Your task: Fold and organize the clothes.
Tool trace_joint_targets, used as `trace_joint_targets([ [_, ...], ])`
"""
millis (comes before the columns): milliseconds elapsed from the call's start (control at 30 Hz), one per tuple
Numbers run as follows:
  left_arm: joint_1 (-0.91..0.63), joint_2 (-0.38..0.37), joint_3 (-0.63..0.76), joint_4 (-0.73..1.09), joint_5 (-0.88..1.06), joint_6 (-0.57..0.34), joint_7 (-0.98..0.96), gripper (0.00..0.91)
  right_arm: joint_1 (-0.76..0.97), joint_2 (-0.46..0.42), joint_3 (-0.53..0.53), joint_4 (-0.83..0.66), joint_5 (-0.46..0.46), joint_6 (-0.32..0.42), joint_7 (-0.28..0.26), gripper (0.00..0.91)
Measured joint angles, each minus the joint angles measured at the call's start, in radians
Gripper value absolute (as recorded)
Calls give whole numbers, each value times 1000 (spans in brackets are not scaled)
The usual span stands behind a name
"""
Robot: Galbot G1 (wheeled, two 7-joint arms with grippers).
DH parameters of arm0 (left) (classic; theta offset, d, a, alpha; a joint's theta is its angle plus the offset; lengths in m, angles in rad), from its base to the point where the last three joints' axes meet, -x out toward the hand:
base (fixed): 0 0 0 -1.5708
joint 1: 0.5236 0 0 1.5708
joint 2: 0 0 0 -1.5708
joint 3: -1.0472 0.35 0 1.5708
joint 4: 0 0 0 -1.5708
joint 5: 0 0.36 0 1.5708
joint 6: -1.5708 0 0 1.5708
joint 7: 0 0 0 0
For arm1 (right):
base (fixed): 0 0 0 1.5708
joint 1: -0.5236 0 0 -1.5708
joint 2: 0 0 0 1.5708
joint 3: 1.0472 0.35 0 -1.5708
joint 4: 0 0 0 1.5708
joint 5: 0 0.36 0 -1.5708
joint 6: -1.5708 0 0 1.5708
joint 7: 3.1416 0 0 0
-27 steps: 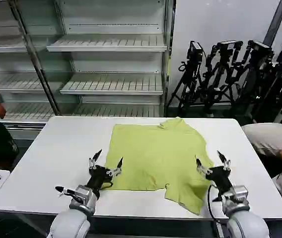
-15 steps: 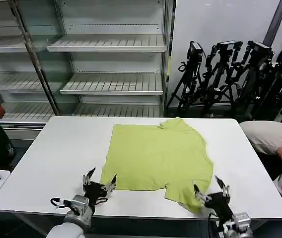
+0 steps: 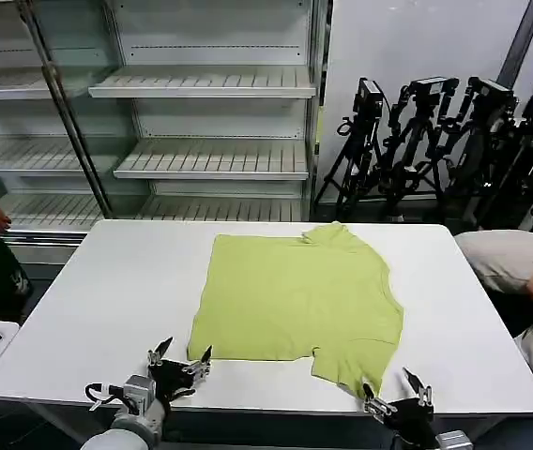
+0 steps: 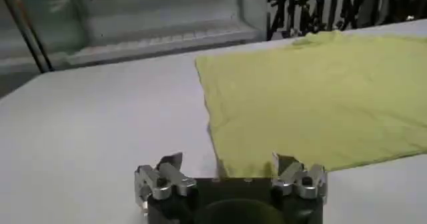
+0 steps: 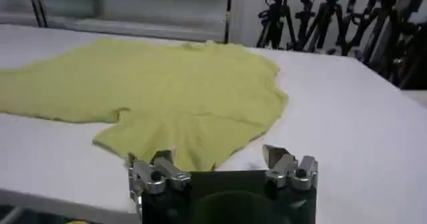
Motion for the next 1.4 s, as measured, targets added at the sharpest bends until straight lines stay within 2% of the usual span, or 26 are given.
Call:
trace_joint_targets([
  [633,-5,3,10,5,-42,11,5,30,61,9,-4,8,51,-27,-14,0],
  [1000,-168,-14,10,70,-95,13,26,30,310,-11,-11,-84,75,-97,-8,0],
  [1400,-358,-52,46,185,-133,13,33,30,565,-2,-61,-271,68,-123,-30,0],
])
